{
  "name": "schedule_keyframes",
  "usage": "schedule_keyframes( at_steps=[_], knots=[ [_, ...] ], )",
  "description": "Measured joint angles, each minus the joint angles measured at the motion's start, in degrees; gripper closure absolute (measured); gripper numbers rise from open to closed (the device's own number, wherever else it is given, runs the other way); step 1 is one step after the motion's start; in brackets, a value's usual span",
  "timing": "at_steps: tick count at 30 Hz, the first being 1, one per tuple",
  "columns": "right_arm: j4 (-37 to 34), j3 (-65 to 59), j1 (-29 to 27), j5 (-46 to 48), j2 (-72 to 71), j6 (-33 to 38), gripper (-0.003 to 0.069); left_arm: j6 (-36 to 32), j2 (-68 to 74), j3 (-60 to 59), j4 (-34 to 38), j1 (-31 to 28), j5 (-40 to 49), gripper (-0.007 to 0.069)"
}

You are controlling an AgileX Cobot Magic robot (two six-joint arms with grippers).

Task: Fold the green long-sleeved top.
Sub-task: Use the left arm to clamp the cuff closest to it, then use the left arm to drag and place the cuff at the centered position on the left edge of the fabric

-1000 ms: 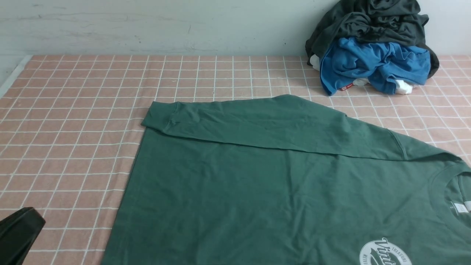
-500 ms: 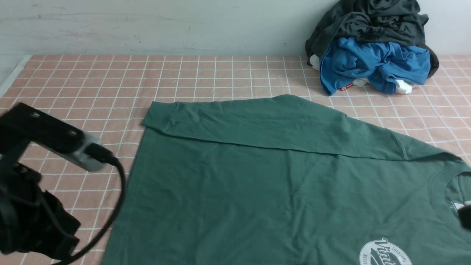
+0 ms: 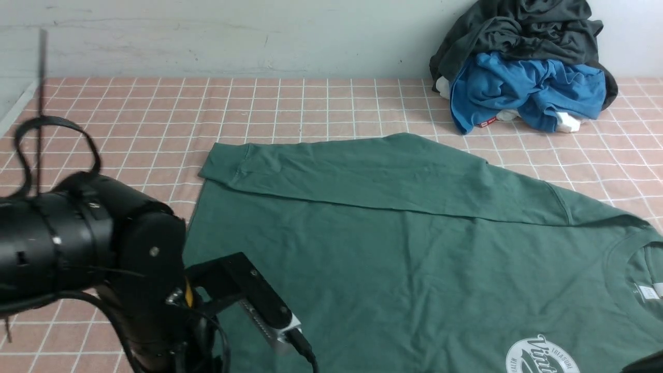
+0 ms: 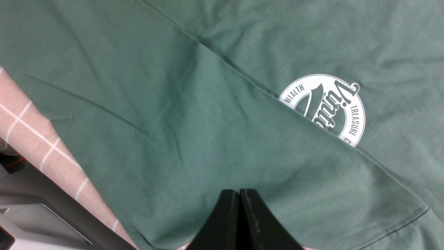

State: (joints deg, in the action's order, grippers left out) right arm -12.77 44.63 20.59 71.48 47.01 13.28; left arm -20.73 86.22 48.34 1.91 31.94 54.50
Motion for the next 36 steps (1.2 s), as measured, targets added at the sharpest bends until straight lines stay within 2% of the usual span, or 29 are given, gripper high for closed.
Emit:
schedule_keyframes(
  at_steps=[5,12,14,22,23,29,36],
  knots=[
    [0.00,0.00,0.00,0.00,0.00,0.00,0.0673,0.55,7.56,0.06,-1.46,0.81,-5.02,0.0215],
    [0.00,0.05,0.00,0.00,0.00,0.00,0.0673,1.76,11.14,0.32,-1.92,0.81,-5.07,0.0228],
    [0.00,0.05,0.00,0.00,0.00,0.00,0.0673,2.31,11.14,0.32,-1.92,0.81,-4.96,0.0259],
    [0.00,0.05,0.00,0.00,0.00,0.00,0.0673,2.87,11.16,0.62,-1.01,0.81,-3.04,0.0560],
    [0.00,0.05,0.00,0.00,0.00,0.00,0.0673,2.87,11.28,0.94,-1.09,0.81,-2.49,0.0575],
    [0.00,0.05,0.00,-0.11,0.00,0.00,0.0673,2.94,11.14,7.09,-1.92,0.81,5.07,0.0594],
    [0.00,0.05,0.00,-0.61,0.00,0.00,0.0673,2.89,9.78,23.01,-3.72,0.81,13.73,0.0596]
  ],
)
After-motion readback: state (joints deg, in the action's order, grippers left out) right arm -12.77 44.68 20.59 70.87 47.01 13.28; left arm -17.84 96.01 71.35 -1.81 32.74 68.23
